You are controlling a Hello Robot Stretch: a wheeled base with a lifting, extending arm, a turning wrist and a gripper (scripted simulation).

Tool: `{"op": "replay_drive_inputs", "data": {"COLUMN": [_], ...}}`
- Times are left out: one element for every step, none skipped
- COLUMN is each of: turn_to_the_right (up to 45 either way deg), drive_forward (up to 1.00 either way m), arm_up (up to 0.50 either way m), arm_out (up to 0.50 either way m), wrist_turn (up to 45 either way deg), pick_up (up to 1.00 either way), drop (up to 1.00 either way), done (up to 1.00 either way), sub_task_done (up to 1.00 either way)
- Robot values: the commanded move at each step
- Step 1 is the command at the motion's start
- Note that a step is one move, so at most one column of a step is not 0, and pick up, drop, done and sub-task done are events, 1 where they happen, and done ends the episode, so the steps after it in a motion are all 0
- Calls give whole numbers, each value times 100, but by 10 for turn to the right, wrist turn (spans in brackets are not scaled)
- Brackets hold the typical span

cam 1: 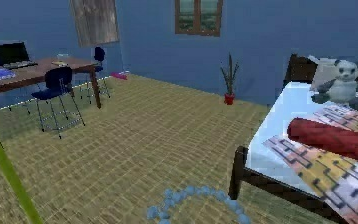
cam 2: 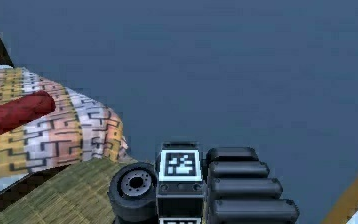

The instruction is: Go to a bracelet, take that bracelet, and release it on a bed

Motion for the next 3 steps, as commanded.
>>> {"op": "replay_drive_inputs", "data": {"turn_to_the_right": [0, 0, 330], "drive_forward": [100, 35, 0], "arm_up": [0, 0, 0], "arm_out": [0, 0, 0], "wrist_turn": [0, 0, 0], "pick_up": [0, 0, 0], "drop": [0, 0, 0], "done": [0, 0, 0], "sub_task_done": [0, 0, 0]}}
